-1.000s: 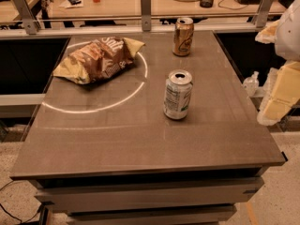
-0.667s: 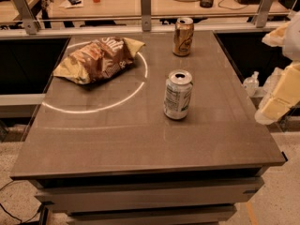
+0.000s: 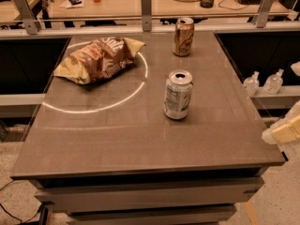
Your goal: Pick 7up can
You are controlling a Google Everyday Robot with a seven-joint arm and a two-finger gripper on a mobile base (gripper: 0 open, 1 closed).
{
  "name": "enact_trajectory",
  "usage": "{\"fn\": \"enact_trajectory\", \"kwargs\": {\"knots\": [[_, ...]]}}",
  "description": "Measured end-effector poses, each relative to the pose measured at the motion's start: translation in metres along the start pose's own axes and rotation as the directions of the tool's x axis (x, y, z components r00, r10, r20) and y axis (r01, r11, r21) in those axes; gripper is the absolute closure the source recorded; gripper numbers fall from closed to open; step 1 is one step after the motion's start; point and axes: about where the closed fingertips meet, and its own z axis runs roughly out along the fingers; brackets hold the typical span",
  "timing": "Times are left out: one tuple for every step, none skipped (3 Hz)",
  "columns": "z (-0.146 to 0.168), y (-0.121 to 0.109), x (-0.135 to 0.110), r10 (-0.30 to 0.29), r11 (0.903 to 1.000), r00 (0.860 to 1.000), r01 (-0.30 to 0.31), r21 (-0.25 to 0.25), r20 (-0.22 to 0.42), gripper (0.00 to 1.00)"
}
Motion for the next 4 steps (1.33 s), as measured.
{"fn": "enact_trajectory", "kwargs": {"knots": [[0.007, -0.003, 0.009, 0.009, 0.9987, 0.985, -0.017, 0.048, 0.173, 0.00], [0.011, 0.004, -0.006, 0.011, 0.9993, 0.937, -0.023, 0.031, 0.350, 0.00], [0.016, 0.016, -0.022, 0.041, 0.9991, 0.884, -0.029, -0.032, 0.467, 0.00], [0.027, 0.028, -0.036, 0.064, 0.9955, 0.846, -0.017, -0.093, 0.530, 0.00]]}}
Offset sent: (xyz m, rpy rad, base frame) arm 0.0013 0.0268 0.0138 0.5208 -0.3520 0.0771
